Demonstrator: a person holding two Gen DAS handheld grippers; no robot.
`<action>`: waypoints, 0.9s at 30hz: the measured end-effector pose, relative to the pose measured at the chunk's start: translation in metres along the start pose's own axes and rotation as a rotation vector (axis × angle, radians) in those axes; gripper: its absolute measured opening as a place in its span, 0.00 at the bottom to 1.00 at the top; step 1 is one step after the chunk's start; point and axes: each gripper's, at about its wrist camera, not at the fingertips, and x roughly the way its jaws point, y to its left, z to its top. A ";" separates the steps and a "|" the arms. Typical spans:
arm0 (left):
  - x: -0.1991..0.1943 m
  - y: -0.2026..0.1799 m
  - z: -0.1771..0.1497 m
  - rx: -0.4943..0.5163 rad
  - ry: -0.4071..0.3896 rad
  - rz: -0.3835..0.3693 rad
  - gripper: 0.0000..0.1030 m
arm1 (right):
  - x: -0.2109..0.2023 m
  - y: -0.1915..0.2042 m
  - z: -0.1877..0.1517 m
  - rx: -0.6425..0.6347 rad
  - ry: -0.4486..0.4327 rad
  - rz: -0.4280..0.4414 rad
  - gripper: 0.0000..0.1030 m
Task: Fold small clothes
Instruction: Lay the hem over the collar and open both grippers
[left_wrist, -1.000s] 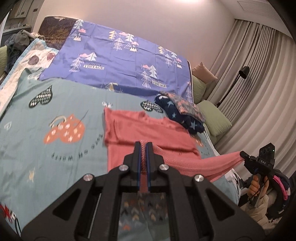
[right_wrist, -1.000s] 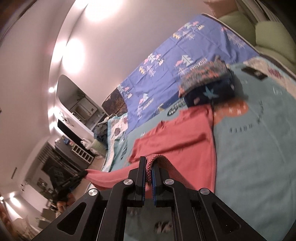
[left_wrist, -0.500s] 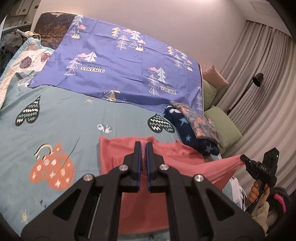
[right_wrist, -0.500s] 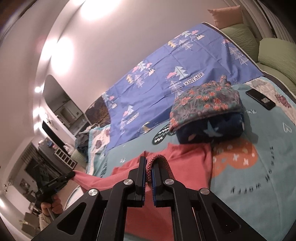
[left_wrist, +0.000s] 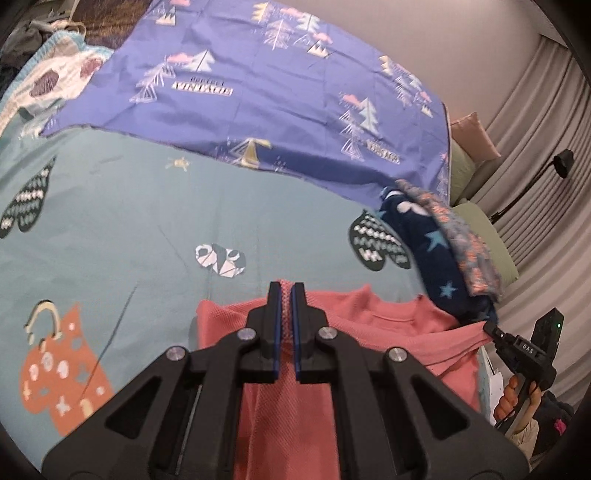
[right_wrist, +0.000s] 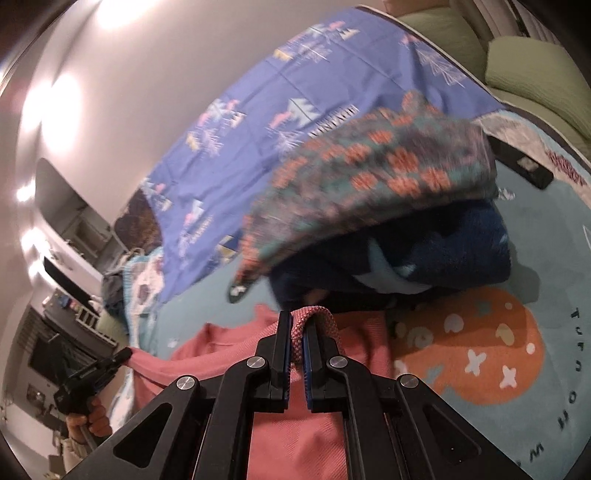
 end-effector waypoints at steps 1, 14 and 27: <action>0.006 0.003 -0.001 -0.002 0.007 0.012 0.07 | 0.006 -0.003 -0.001 -0.001 0.011 -0.023 0.06; -0.073 0.037 -0.077 0.061 0.051 0.003 0.52 | -0.063 -0.023 -0.055 -0.070 0.125 -0.062 0.48; -0.085 0.027 -0.154 0.036 0.222 -0.219 0.60 | -0.098 -0.031 -0.161 0.081 0.241 0.133 0.56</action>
